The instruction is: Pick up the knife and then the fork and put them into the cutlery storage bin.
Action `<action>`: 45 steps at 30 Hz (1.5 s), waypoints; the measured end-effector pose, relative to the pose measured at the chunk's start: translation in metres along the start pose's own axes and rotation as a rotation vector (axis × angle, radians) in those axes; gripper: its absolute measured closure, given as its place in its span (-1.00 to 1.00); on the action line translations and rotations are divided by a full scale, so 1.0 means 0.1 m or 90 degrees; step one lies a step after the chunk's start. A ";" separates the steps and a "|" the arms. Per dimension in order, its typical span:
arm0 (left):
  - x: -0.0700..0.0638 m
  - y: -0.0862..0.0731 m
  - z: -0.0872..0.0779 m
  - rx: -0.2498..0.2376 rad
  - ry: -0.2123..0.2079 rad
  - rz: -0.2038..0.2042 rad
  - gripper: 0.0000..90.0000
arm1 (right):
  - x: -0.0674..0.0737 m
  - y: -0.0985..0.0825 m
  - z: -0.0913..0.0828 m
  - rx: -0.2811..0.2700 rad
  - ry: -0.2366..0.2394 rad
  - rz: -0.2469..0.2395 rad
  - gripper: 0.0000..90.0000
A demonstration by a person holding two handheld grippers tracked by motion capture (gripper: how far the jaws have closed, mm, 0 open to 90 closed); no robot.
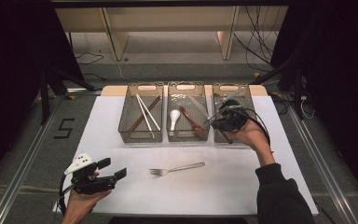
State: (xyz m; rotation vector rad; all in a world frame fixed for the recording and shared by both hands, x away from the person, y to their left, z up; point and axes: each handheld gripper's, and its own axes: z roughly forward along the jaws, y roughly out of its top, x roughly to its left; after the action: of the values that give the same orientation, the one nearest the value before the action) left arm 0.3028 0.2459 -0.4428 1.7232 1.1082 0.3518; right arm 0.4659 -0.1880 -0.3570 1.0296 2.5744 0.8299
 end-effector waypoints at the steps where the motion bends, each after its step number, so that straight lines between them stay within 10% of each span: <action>1: 0.00 0.00 0.00 0.000 0.000 0.000 -0.62 | -0.04 0.00 0.00 -0.003 -0.003 0.006 0.79; 21: 0.00 0.00 0.00 -0.001 -0.001 -0.001 -0.62 | -0.64 0.09 0.14 -0.024 -0.105 0.182 0.79; 45: 0.00 0.00 0.00 0.002 -0.001 0.000 -0.62 | -0.80 -0.17 0.45 0.012 -0.130 0.264 0.78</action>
State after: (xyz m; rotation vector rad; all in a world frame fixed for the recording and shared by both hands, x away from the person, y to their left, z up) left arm 0.3027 0.2455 -0.4428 1.7263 1.1083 0.3494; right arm 0.5330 -0.2348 -0.4021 1.5957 2.2347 0.7441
